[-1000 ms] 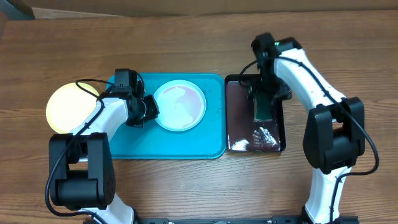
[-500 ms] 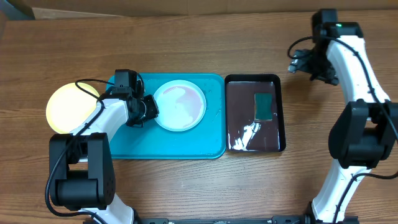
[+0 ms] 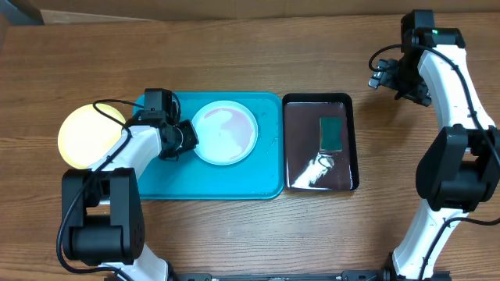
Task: Clean dirty plates on tray and stack at the side
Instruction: 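Release the sponge and lift the right gripper away, then lift the white plate off the teal tray with the left gripper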
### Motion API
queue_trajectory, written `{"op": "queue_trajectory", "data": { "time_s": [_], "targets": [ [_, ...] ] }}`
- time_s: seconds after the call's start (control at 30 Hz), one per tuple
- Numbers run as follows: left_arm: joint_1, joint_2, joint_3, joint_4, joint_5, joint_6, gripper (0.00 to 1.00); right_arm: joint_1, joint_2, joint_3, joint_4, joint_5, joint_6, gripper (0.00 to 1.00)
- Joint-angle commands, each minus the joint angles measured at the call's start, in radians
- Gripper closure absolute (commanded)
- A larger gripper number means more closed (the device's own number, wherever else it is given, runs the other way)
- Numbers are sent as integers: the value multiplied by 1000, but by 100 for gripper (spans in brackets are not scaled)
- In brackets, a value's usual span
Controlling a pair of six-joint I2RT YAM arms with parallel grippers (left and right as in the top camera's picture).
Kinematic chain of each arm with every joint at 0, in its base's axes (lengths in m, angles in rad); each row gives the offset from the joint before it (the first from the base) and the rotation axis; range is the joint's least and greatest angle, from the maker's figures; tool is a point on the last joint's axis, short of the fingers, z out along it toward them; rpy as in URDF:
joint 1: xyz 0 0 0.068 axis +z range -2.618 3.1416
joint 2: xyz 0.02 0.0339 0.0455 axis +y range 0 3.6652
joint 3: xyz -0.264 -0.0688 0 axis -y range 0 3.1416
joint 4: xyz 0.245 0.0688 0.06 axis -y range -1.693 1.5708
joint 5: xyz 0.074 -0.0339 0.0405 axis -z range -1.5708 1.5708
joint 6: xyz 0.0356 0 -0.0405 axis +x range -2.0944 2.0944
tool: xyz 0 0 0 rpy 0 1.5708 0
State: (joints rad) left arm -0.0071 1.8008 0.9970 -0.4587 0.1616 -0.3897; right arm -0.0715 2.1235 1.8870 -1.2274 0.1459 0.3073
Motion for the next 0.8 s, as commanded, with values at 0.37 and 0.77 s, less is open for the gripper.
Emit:
{"op": "queue_trajectory", "data": {
  "time_s": [0.37, 0.77],
  "targets": [
    [-7, 18, 23, -77, -90, 27, 96, -3, -25, 15, 4, 7, 8, 0],
    [-7, 16, 350, -365, -150, 96, 96, -3, -25, 15, 5, 7, 8, 0]
  ]
}}
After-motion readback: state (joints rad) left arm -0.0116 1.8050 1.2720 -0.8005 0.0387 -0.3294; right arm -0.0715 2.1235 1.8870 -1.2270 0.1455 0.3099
